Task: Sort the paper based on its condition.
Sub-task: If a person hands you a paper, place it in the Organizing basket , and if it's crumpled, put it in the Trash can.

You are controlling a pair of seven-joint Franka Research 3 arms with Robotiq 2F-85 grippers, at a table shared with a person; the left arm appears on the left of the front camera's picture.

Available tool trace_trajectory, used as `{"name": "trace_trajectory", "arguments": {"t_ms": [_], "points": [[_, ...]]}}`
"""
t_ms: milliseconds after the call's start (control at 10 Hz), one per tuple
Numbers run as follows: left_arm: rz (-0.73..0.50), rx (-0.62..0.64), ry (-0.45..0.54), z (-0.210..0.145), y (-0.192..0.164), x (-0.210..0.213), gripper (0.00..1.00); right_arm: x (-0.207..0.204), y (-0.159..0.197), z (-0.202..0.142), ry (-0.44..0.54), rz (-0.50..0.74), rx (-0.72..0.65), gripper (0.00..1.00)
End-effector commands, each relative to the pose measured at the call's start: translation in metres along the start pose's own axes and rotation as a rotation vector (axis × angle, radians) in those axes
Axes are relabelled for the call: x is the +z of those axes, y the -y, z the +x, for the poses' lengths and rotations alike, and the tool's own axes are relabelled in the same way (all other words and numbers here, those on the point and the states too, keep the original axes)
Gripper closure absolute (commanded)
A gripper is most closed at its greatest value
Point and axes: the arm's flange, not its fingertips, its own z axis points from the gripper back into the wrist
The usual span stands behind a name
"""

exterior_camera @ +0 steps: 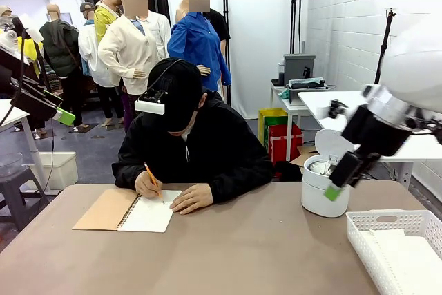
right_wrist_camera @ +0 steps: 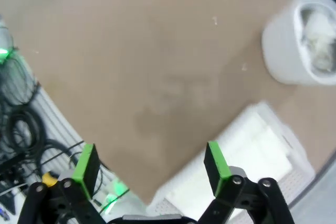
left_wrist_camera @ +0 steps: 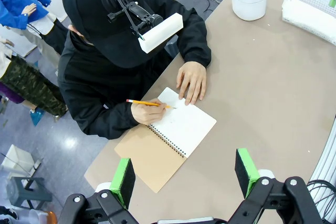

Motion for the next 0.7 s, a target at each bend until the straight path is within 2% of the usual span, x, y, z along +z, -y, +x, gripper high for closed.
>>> {"name": "trace_trajectory", "arguments": {"t_ms": [0,100,300,600], "points": [[0.012,0.006,-0.003,0.0,0.0,0.0,0.0,0.002,-0.002,0.037,0.065,0.039,0.158,0.0],[0.012,0.006,-0.003,0.0,0.0,0.0,0.0,0.006,-0.01,0.06,0.081,0.039,0.219,0.0],[0.012,0.006,-0.003,0.0,0.0,0.0,0.0,0.016,-0.01,0.093,0.099,0.056,0.242,0.0],[0.012,0.006,-0.003,0.0,0.0,0.0,0.0,0.044,-0.012,0.126,0.216,0.133,0.269,0.0]]}}
